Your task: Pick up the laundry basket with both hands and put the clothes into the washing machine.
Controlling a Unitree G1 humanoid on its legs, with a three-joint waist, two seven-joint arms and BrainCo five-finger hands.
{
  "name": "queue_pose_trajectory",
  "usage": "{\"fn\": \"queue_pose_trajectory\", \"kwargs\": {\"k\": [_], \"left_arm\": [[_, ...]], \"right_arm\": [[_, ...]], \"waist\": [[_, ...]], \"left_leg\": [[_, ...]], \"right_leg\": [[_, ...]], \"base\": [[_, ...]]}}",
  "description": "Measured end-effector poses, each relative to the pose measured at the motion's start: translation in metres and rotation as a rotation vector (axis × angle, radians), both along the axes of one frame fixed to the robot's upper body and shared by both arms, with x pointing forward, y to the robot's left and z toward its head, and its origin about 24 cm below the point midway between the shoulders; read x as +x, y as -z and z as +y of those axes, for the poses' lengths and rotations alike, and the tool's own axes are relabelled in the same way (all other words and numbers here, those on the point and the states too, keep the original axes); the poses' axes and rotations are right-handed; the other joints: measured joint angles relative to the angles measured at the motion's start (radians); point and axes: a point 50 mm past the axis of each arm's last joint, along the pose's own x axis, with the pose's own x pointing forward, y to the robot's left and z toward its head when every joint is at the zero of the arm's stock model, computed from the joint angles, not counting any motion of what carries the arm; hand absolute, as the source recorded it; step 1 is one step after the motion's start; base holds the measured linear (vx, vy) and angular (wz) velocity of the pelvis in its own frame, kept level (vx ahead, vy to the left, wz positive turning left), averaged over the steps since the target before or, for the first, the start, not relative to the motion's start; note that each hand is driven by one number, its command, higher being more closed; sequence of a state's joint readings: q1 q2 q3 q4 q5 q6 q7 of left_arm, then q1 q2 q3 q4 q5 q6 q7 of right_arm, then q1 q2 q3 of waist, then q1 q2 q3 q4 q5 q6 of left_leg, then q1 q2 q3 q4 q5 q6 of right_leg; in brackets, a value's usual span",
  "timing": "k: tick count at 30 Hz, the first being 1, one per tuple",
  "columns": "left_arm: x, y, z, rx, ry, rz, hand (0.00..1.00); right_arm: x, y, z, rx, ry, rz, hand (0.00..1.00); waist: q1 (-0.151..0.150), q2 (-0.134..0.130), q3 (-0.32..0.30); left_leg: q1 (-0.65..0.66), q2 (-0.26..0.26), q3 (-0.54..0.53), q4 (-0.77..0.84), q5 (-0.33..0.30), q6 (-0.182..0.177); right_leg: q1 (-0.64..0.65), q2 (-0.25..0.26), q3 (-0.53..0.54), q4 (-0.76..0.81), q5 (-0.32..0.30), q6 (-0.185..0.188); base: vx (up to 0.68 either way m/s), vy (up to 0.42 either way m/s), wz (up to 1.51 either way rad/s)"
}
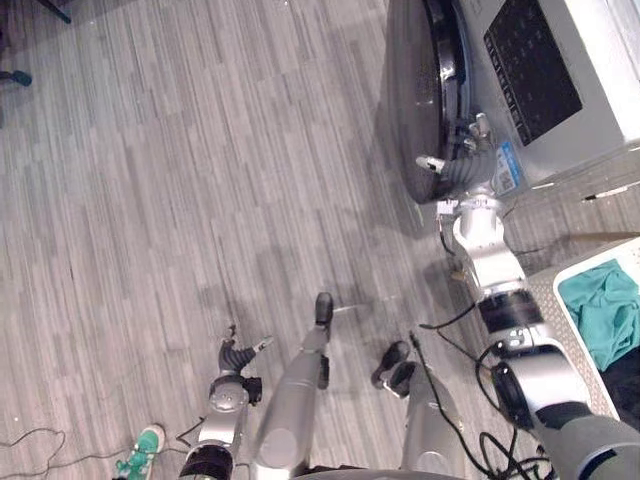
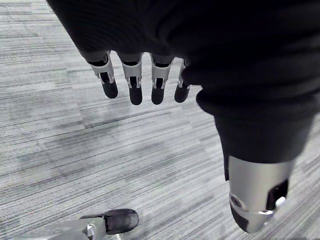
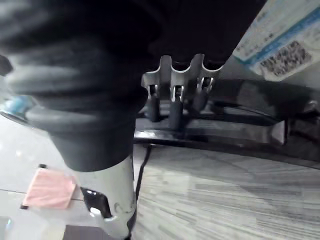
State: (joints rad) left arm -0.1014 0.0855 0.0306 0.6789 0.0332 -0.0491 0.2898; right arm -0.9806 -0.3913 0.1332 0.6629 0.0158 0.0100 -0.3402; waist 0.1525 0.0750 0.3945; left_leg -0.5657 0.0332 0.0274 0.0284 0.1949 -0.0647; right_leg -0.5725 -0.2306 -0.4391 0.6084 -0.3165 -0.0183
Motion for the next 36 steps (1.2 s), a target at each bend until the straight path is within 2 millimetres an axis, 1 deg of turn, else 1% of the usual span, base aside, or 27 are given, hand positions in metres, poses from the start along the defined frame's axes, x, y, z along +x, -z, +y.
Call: {"fn": "queue_pose_trajectory", "kwargs": {"k": [2,4,6,7,8,9,10,11,12,14,15,17,18,19,20,21,23,25,26,27,28,30,31,32,33,35,36], "left_arm": [[0.006,-0.005,0.0,0.001,0.004,-0.022,0.0],[0.012,-0.009,-0.002,0.005,0.017,-0.04,0.0],[0.019,-0.014,-0.006,0.012,0.045,-0.06,0.0],[0.024,-0.017,-0.01,0.014,0.061,-0.072,0.0],[0.027,-0.02,-0.012,0.015,0.071,-0.083,0.0],[0.028,-0.021,-0.013,0.017,0.078,-0.088,0.0],[0.029,-0.024,-0.016,0.022,0.094,-0.102,0.0],[0.034,-0.028,-0.021,0.025,0.118,-0.118,0.0],[0.037,-0.03,-0.024,0.028,0.136,-0.127,0.0],[0.047,-0.04,-0.039,0.034,0.204,-0.167,0.0],[0.048,-0.042,-0.043,0.035,0.219,-0.176,0.0],[0.051,-0.045,-0.053,0.032,0.256,-0.188,0.0],[0.051,-0.046,-0.054,0.033,0.263,-0.191,0.0],[0.051,-0.046,-0.056,0.029,0.271,-0.194,0.0],[0.051,-0.047,-0.057,0.028,0.271,-0.196,0.0],[0.051,-0.047,-0.057,0.028,0.27,-0.196,0.0],[0.051,-0.047,-0.056,0.028,0.27,-0.196,0.0],[0.052,-0.047,-0.056,0.029,0.271,-0.199,0.0],[0.052,-0.048,-0.056,0.03,0.271,-0.2,0.0],[0.053,-0.048,-0.056,0.033,0.269,-0.199,0.0],[0.053,-0.048,-0.055,0.035,0.268,-0.199,0.0],[0.056,-0.049,-0.054,0.043,0.266,-0.199,0.0],[0.062,-0.053,-0.054,0.048,0.264,-0.209,0.0],[0.067,-0.058,-0.052,0.062,0.25,-0.219,0.0],[0.07,-0.061,-0.05,0.069,0.243,-0.228,0.0],[0.087,-0.079,-0.038,0.092,0.185,-0.284,0.0],[0.091,-0.084,-0.035,0.09,0.17,-0.296,0.0]], "right_arm": [[0.005,0.0,0.0,-0.03,0.0,0.044,0.0],[0.007,0.005,0.006,-0.066,-0.013,0.079,0.0],[0.009,0.008,0.019,-0.092,-0.035,0.096,0.0],[0.01,0.007,0.026,-0.103,-0.055,0.098,0.0],[0.011,0.002,0.038,-0.101,-0.08,0.091,0.0],[0.012,-0.002,0.047,-0.104,-0.1,0.085,0.0],[0.012,-0.009,0.067,-0.123,-0.145,0.077,0.0],[0.01,-0.022,0.089,-0.156,-0.199,0.042,0.0],[0.009,-0.03,0.099,-0.163,-0.221,0.021,0.0],[0.005,-0.062,0.118,-0.157,-0.258,-0.055,0.0],[0.003,-0.071,0.123,-0.155,-0.276,-0.08,0.0],[-0.013,-0.112,0.147,-0.135,-0.365,-0.215,0.0],[-0.018,-0.122,0.153,-0.13,-0.388,-0.25,0.0],[-0.027,-0.138,0.161,-0.107,-0.434,-0.312,0.0],[-0.034,-0.148,0.167,-0.079,-0.477,-0.356,0.0],[-0.036,-0.152,0.168,-0.071,-0.486,-0.369,0.0],[-0.035,-0.156,0.159,-0.05,-0.475,-0.375,0.0],[-0.03,-0.16,0.139,-0.056,-0.419,-0.378,0.0],[-0.028,-0.161,0.132,-0.06,-0.4,-0.379,0.0],[-0.025,-0.16,0.118,-0.058,-0.363,-0.374,0.0],[-0.023,-0.157,0.114,-0.053,-0.354,-0.368,0.0],[-0.017,-0.142,0.105,-0.044,-0.337,-0.329,0.0],[-0.013,-0.123,0.097,-0.043,-0.325,-0.292,0.0],[-0.012,-0.099,0.092,-0.035,-0.331,-0.252,0.0],[-0.012,-0.085,0.09,-0.037,-0.332,-0.227,0.0],[-0.011,-0.027,0.084,-0.056,-0.317,-0.101,0.0],[-0.011,-0.013,0.081,-0.063,-0.308,-0.067,0.0]], "waist": [[0.004,0.001,0.003],[0.007,0.003,0.004],[0.013,0.005,0.007],[0.022,0.007,0.009],[0.028,0.007,0.009],[0.029,0.007,0.009],[0.03,0.007,0.009],[0.038,0.007,0.009],[0.046,0.007,0.009],[0.088,0.009,0.009],[0.098,0.009,0.01],[0.143,0.013,0.011],[0.15,0.014,0.012],[0.169,0.014,0.012],[0.176,0.021,0.014],[0.181,0.023,0.014],[0.188,0.023,0.014],[0.184,0.025,0.015],[0.18,0.026,0.016],[0.172,0.026,0.016],[0.169,0.026,0.016],[0.158,0.026,0.017],[0.146,0.025,0.019],[0.122,0.023,0.02],[0.106,0.022,0.021],[0.047,0.0,0.037],[0.031,-0.003,0.039]], "left_leg": [[-0.02,0.002,-0.01,-0.022,0.021,-0.007],[-0.044,0.002,-0.03,-0.03,0.033,-0.008],[-0.064,0.002,-0.048,-0.03,0.039,-0.013],[-0.066,0.002,-0.056,-0.03,0.042,-0.015],[-0.067,0.002,-0.062,-0.03,0.043,-0.017],[-0.068,-0.001,-0.067,-0.03,0.044,-0.019],[-0.072,-0.002,-0.081,-0.03,0.047,-0.023],[-0.08,-0.005,-0.101,-0.03,0.052,-0.03],[-0.085,-0.006,-0.113,-0.03,0.056,-0.036],[-0.097,-0.015,-0.181,-0.031,0.069,-0.055],[-0.098,-0.018,-0.203,-0.031,0.072,-0.06],[-0.101,-0.036,-0.274,-0.035,0.081,-0.073],[-0.102,-0.041,-0.284,-0.039,0.084,-0.077],[-0.101,-0.051,-0.309,-0.052,0.094,-0.085],[-0.101,-0.059,-0.332,-0.063,0.103,-0.088],[-0.101,-0.064,-0.341,-0.066,0.105,-0.088],[-0.101,-0.075,-0.362,-0.071,0.109,-0.09],[-0.101,-0.076,-0.369,-0.087,0.123,-0.088],[-0.101,-0.075,-0.366,-0.09,0.128,-0.087],[-0.1,-0.062,-0.342,-0.097,0.133,-0.081],[-0.099,-0.053,-0.325,-0.099,0.134,-0.08],[-0.095,-0.026,-0.272,-0.1,0.134,-0.079],[-0.088,-0.009,-0.238,-0.1,0.135,-0.078],[-0.078,0.007,-0.202,-0.1,0.135,-0.078],[-0.072,0.013,-0.186,-0.101,0.135,-0.078],[-0.038,0.037,-0.12,-0.102,0.134,-0.077],[-0.033,0.038,-0.105,-0.102,0.134,-0.077]], "right_leg": [[-0.026,0.003,-0.004,0.004,0.001,-0.002],[-0.048,0.003,-0.017,0.016,0.001,-0.002],[-0.06,0.004,-0.029,0.021,0.001,-0.002],[-0.06,0.004,-0.032,0.024,0.0,-0.002],[-0.06,0.004,-0.035,0.029,0.0,-0.002],[-0.059,0.004,-0.039,0.031,0.0,-0.001],[-0.057,0.005,-0.051,0.032,-0.003,-0.003],[-0.056,0.004,-0.066,0.037,-0.016,-0.005],[-0.055,0.003,-0.078,0.039,-0.024,-0.007],[-0.037,-0.007,-0.14,0.062,-0.059,-0.018],[-0.03,-0.015,-0.161,0.073,-0.07,-0.019],[-0.004,-0.037,-0.219,0.107,-0.113,-0.022],[-0.002,-0.04,-0.225,0.115,-0.12,-0.022],[0.0,-0.052,-0.238,0.134,-0.136,-0.018],[0.006,-0.06,-0.248,0.147,-0.147,-0.015],[0.007,-0.062,-0.249,0.153,-0.154,-0.008],[0.012,-0.067,-0.248,0.162,-0.163,-0.006],[0.007,-0.066,-0.239,0.16,-0.164,-0.004],[0.004,-0.062,-0.232,0.155,-0.164,-0.004],[-0.019,-0.042,-0.19,0.134,-0.154,-0.01],[-0.027,-0.031,-0.17,0.123,-0.141,-0.011],[-0.047,0.001,-0.107,0.088,-0.099,-0.01],[-0.062,0.021,-0.059,0.067,-0.069,-0.008],[-0.069,0.041,-0.017,0.04,-0.039,-0.007],[-0.071,0.05,0.006,0.028,-0.026,-0.007],[-0.079,0.084,0.098,-0.015,0.025,-0.007],[-0.079,0.093,0.113,-0.028,0.036,-0.005]], "base": [[-0.05,-0.092,0.11],[-0.02,-0.084,0.19],[0.0,-0.077,0.2],[0.0,-0.084,0.18],[-0.01,-0.064,0.14],[-0.01,-0.057,0.13],[-0.02,-0.062,0.23],[-0.02,-0.07,0.31],[-0.03,-0.097,0.49],[-0.03,-0.127,0.8],[-0.02,-0.161,1.07],[-0.02,-0.176,1.02],[-0.02,-0.163,0.84],[-0.02,-0.172,0.78],[-0.02,-0.14,0.77],[-0.01,-0.136,0.72],[-0.01,-0.084,0.43],[-0.01,-0.056,0.1],[-0.05,-0.042,-0.32],[-0.05,-0.024,-0.52],[-0.05,-0.019,-0.84],[-0.05,0.006,-1.13],[-0.07,0.021,-1.46],[-0.06,0.018,-1.28],[-0.07,0.026,-1.27],[-0.07,0.004,-1.29],[-0.08,-0.008,-1.15]]}}
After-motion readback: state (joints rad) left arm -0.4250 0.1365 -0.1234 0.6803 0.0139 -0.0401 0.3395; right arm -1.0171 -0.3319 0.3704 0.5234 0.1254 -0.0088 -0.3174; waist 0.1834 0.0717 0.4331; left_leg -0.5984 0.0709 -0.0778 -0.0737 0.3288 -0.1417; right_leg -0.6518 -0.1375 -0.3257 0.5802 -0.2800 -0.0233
